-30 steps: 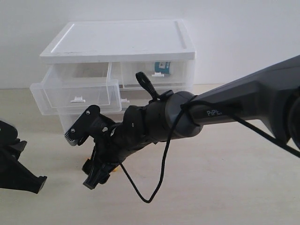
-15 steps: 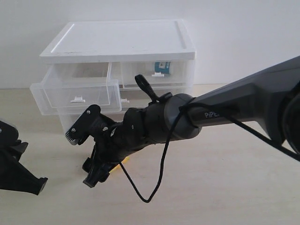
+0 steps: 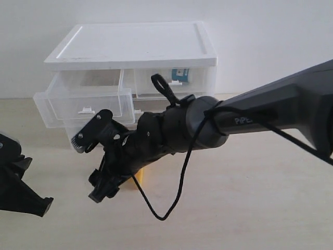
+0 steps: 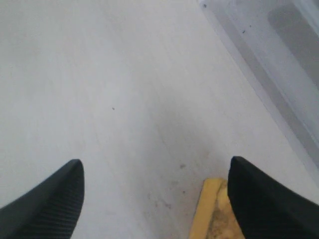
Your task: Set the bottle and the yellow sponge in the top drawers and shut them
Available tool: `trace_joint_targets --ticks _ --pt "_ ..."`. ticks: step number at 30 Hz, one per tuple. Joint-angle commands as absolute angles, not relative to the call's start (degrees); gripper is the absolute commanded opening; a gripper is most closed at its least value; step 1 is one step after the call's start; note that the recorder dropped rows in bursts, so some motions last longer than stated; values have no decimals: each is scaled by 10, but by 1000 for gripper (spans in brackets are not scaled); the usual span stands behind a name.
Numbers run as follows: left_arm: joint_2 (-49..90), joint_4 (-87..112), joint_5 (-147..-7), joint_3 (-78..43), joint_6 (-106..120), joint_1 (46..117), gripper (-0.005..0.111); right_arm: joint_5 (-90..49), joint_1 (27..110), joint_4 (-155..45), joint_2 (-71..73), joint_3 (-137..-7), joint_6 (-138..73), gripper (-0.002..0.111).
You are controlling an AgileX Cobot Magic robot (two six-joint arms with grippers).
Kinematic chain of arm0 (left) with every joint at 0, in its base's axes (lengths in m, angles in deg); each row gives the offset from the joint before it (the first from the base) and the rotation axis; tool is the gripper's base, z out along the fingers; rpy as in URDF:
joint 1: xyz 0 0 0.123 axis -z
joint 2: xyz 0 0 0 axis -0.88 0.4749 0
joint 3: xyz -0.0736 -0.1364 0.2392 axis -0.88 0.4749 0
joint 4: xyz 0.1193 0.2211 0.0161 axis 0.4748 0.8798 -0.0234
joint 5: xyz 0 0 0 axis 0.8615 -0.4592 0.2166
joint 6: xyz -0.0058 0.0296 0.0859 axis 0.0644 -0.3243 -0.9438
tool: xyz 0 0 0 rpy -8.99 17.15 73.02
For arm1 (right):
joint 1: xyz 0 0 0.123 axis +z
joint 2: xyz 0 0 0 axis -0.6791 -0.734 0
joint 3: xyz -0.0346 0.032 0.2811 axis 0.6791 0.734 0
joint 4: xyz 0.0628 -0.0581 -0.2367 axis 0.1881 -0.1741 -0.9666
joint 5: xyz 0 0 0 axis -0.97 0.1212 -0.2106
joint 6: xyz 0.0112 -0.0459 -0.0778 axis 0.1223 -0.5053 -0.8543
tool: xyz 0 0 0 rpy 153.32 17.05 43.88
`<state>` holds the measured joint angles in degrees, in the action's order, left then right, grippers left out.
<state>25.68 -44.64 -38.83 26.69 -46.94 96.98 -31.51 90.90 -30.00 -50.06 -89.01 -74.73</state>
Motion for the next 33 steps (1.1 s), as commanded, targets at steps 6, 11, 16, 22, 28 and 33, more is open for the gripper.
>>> trace_joint_targets --ticks 6,11,16,22,28,33 --pt "252 -444 -388 270 -467 969 4 -347 878 -342 -457 -887 -535 71" --pt "252 -440 -388 269 -467 969 4 -412 857 -425 -455 -887 -357 71" --pt "252 -440 -391 269 -467 969 4 -446 857 -441 -454 -887 -332 71" --pt "252 -440 -393 269 -466 969 4 -440 858 -441 -454 -887 -314 71" --pt "252 -440 -393 269 -460 969 4 -420 870 -443 -475 -887 -308 71" --pt "252 -440 -396 269 -459 969 4 -401 874 -447 -489 -887 -309 71"
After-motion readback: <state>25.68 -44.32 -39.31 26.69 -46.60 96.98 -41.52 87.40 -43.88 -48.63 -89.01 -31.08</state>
